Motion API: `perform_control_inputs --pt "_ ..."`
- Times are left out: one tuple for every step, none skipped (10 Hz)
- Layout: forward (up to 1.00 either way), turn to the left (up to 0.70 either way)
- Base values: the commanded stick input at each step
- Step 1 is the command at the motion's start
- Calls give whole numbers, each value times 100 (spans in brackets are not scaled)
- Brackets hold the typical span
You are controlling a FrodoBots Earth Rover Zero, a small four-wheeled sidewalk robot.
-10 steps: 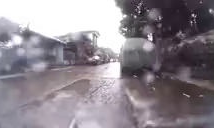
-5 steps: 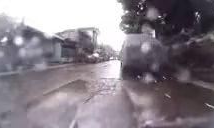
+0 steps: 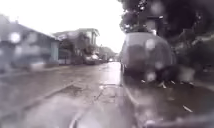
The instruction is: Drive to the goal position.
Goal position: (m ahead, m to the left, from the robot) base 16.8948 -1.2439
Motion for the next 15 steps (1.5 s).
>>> perform_control_inputs --pt "100 27" --pt "100 27" --pt "100 26" --pt "100 0" --pt "100 0" --pt "100 0" --pt "100 0" --pt "100 0" --pt "100 0" --pt "100 0" --pt "100 0" --pt "100 0" --pt "100 0" --pt "100 0" --pt "100 0"
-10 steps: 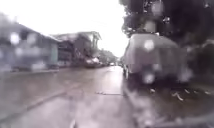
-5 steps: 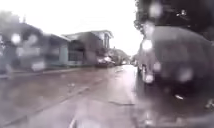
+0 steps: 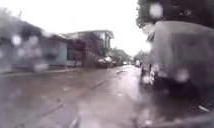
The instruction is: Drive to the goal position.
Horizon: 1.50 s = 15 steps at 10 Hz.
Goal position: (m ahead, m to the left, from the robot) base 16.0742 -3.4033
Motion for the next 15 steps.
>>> perform_control_inputs --pt "100 0" --pt "100 0" --pt "100 0" --pt "100 0" --pt "100 0" --pt "100 0" --pt "100 0" --pt "100 0" --pt "100 0" --pt "100 0" --pt "100 -5" --pt "100 -27" --pt "100 -21" --pt "100 -1" --pt "100 0"
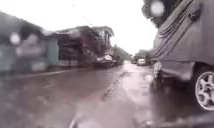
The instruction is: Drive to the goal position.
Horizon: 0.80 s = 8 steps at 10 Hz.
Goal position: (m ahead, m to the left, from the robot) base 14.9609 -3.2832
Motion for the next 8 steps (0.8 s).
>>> perform_control_inputs --pt "100 0" --pt "100 0" --pt "100 0" --pt "100 0" --pt "100 0" --pt "100 -3" --pt "100 -22" --pt "100 -27"
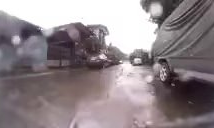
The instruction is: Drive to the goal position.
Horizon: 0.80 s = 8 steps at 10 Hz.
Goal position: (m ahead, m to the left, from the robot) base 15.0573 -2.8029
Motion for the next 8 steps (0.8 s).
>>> perform_control_inputs --pt "100 -27" --pt "100 -27" --pt "100 -27" --pt "100 -27" --pt "100 -27" --pt "100 -12" --pt "100 0" --pt "100 0"
